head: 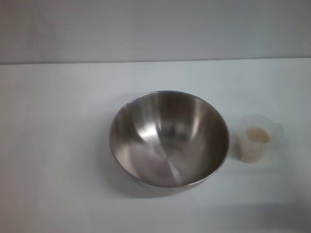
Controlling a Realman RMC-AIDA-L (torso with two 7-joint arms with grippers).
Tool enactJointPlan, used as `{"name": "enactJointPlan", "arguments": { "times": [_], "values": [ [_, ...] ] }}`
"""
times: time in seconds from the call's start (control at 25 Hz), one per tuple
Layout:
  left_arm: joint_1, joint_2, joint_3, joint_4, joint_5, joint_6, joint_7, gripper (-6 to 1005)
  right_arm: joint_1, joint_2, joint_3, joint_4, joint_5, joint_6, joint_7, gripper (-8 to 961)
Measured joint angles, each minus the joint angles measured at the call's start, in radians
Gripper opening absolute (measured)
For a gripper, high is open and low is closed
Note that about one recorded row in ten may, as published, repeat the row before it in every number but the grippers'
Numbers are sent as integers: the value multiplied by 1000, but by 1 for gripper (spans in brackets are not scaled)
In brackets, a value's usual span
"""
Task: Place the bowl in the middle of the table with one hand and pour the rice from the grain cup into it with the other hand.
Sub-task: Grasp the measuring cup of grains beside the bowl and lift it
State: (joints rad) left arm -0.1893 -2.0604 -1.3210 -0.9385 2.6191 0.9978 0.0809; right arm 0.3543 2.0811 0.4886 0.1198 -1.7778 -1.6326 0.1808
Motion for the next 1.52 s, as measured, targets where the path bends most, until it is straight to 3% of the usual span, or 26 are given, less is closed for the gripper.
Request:
{"name": "enactJointPlan", "arguments": {
  "times": [0.12,0.32,0.52,1.0,1.52],
  "values": [
    [-25,3,-22,182,152,170,-294,179,-56,1,-8,20,-4,-50,0,679],
    [-56,9,-75,335,257,256,-502,211,-148,3,-33,58,-8,-100,-1,679],
    [-68,20,-69,399,269,299,-537,287,-231,3,-78,89,-8,-131,-2,679],
    [-86,22,-62,450,271,296,-538,654,-313,7,-193,165,-9,-71,-89,679],
    [-92,21,-65,471,271,304,-530,653,-305,5,-259,177,-8,86,-120,679]
  ]
}}
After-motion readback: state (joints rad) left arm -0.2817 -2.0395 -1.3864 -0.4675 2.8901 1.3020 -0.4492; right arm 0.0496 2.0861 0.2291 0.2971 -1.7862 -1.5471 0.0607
